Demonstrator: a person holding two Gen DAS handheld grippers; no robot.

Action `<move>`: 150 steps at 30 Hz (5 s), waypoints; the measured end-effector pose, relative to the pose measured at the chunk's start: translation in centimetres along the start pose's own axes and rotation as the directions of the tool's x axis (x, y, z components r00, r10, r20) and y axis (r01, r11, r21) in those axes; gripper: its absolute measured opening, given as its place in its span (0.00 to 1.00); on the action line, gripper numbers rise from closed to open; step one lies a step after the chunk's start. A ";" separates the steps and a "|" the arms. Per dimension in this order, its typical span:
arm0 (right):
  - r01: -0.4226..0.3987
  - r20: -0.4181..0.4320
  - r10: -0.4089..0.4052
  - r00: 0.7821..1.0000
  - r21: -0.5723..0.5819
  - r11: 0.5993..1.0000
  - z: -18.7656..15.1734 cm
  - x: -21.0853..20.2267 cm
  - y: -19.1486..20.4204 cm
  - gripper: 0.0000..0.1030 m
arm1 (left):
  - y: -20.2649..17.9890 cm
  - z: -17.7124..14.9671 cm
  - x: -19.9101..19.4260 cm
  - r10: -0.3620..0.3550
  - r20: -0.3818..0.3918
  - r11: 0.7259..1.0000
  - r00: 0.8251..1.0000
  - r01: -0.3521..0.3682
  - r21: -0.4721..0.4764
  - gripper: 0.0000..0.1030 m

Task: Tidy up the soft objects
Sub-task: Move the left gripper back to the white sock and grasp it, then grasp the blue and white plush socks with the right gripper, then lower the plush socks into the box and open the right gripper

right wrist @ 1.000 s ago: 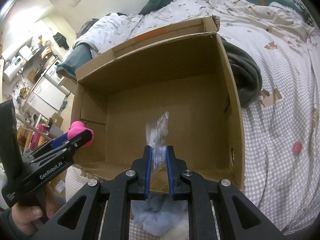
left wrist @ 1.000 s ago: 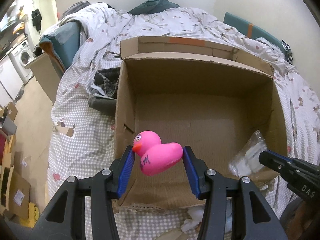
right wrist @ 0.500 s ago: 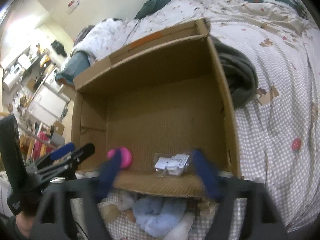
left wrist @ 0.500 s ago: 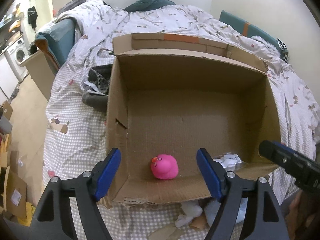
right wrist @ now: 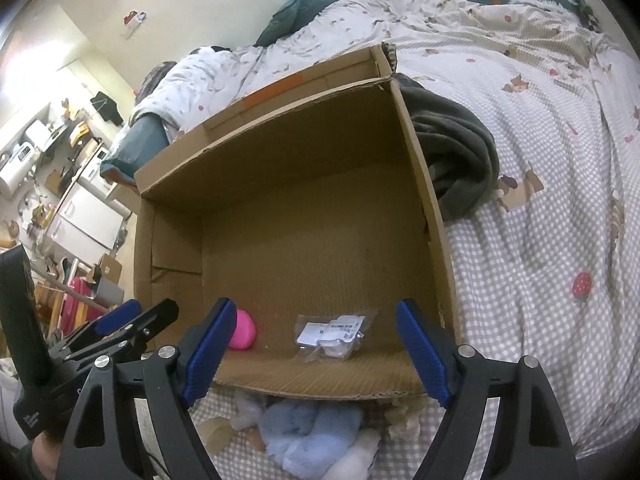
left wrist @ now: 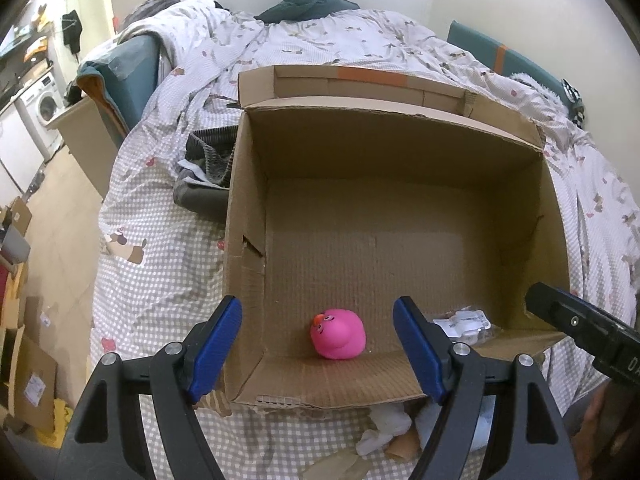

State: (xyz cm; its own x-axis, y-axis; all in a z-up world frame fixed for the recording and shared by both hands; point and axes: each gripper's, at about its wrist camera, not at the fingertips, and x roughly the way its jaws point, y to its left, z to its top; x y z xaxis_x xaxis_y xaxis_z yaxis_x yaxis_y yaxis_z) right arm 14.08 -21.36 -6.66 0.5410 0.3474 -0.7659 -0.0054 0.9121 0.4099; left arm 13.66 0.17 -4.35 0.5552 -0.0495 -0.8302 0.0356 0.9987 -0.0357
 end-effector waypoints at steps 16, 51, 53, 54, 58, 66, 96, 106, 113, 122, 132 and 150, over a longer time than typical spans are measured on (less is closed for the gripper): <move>0.026 0.133 -0.016 0.991 -0.075 0.997 -0.7 -2.7 0.9 0.84 | 0.6 -0.6 -3.6 0.059 0.099 0.998 0.993 -0.062 0.029 0.74; -0.005 0.052 0.002 0.999 0.042 0.999 -4.5 -5.2 -1.1 0.84 | 1.3 -10.1 3.0 -0.158 -0.405 0.987 0.901 0.128 -0.100 0.47; -0.010 0.052 0.008 0.999 0.046 0.999 -4.5 -5.1 -1.2 0.84 | 0.6 -10.1 2.9 -0.147 -0.409 0.989 0.900 0.129 -0.073 0.47; -0.019 0.052 0.016 0.999 0.051 0.999 -4.4 -5.2 -1.2 0.84 | 0.4 -10.1 3.0 -0.142 -0.410 0.990 0.901 0.126 -0.066 0.47; -0.031 0.053 0.028 0.998 0.059 0.998 -4.4 -5.0 -1.2 0.84 | -0.1 -10.1 3.6 -0.144 -0.419 0.990 0.896 0.129 -0.063 0.47; -0.025 0.043 0.022 0.999 0.080 0.996 -4.3 -4.8 -1.8 0.84 | -1.2 -9.8 3.2 -0.205 -0.429 0.979 0.880 0.191 -0.076 0.12; -0.008 -0.293 0.031 0.956 0.078 0.997 -8.1 1.3 -0.7 0.84 | 3.1 -7.3 -2.1 -0.174 -0.146 0.961 0.974 0.135 -0.241 0.07; -0.008 -0.328 0.038 0.944 0.095 0.995 -7.8 2.9 -1.2 0.49 | 2.9 -7.5 -2.1 -0.161 -0.149 0.966 0.976 0.124 -0.228 0.07; 0.001 -0.264 -0.003 0.964 -0.007 1.000 -7.5 1.1 0.6 0.39 | 2.7 -7.6 -2.4 -0.118 -0.132 0.976 0.984 0.091 -0.197 0.07; -0.124 -0.130 0.123 0.984 0.001 0.992 -7.1 -5.5 0.9 0.39 | 2.4 -8.2 -6.7 -0.102 -0.022 0.985 0.995 0.098 -0.140 0.07; -0.158 0.019 0.160 0.987 -0.063 0.985 -3.8 -8.8 1.4 0.39 | 1.9 -4.1 -10.1 -0.139 0.114 0.983 0.984 0.151 -0.101 0.07; -0.044 0.056 0.050 0.997 -0.102 0.994 2.2 -3.2 1.6 0.40 | 1.5 2.4 -4.3 -0.098 0.161 0.993 0.982 0.106 -0.045 0.07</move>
State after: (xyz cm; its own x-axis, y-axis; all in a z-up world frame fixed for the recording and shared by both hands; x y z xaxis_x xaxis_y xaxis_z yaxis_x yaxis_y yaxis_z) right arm 14.14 -21.52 -2.45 0.5865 0.3797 -0.7154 -0.1151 0.9134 0.3904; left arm 13.31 1.82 0.48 0.6758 -0.1477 -0.7221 0.0568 0.9872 -0.1488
